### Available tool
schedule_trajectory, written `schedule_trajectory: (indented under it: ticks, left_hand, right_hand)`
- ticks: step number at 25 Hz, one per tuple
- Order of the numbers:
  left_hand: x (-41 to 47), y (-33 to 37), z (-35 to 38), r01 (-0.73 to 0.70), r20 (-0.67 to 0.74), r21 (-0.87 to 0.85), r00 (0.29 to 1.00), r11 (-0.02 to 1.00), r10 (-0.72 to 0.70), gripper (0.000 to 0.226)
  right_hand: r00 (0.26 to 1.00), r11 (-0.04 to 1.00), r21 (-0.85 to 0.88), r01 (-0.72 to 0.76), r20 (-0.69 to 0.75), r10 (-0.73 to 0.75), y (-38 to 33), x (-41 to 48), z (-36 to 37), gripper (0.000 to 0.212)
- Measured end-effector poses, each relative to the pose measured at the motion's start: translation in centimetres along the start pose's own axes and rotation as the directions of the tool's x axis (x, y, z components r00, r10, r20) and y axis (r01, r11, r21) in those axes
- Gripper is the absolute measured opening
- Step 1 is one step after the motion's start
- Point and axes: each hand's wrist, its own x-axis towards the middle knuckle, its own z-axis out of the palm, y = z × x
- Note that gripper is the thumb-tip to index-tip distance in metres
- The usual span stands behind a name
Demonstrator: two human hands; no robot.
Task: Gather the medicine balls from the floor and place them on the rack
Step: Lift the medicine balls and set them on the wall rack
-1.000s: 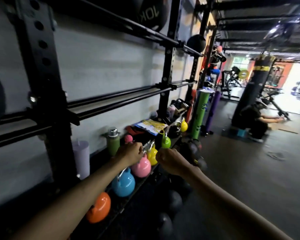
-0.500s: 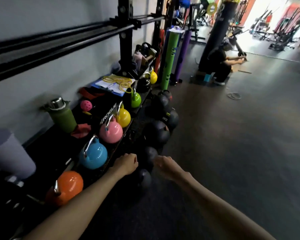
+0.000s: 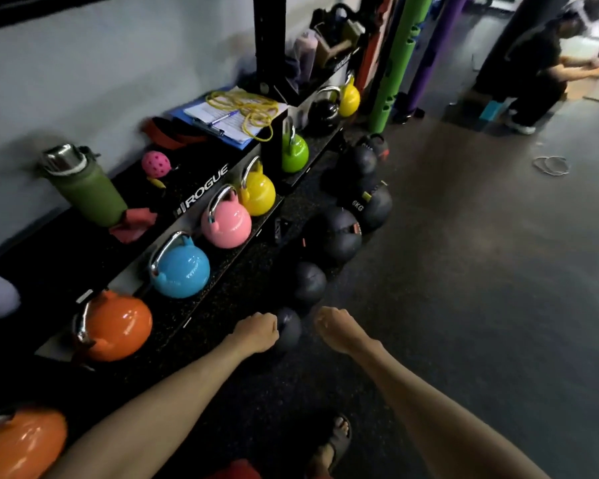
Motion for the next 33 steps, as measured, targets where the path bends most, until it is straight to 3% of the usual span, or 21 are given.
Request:
schedule_trajectory:
  ticks: [8,17,23,27,30,33]
  left_hand:
    - [5.4,2.1,4.4,0.271,0.057,-0.214,0.963,0.939,-0.264,0.025]
    - [12.7,0.2,10.7,0.476,0.145,-0.563,0.862,0.676,-0.486,0.016]
    - [15.9,2.4,14.6,0.515,0.219,-0.780,0.756,0.354,-0.617,0.014]
    - [19.6,3.9,18.4,0.503,0.326,-0.862,0.651,0.068,-0.686,0.013]
    - [24.7,4.0,22.7,0.428,0.397,-0.890,0.564,-0.154,-0.724,0.024]
    - [30.4,3.1,27.2,0.267,0.456,-0.890,0.490,-0.370,-0.743,0.044]
  right_hand:
    - [0.960,0.982,-0.093,0.167,0.241,-0.140,5.4,8.4,-2.0,0.023]
    - [0.835,0.916,-0.234,0.326,0.526,-0.163,6.6,19.3,0.3,0.024]
    - [0.774,0.804,-0.356,0.476,0.604,-0.191,8.3,25.4,1.9,0.030]
    - [0.689,0.758,-0.333,0.561,0.695,-0.205,11.5,31.2,4.4,0.027]
    - [0.642,0.732,-0.300,0.611,0.729,-0.237,14.1,37.0,7.5,0.027]
    - [0.628,0.732,-0.275,0.623,0.735,-0.258,16.0,42.9,11.9,0.034]
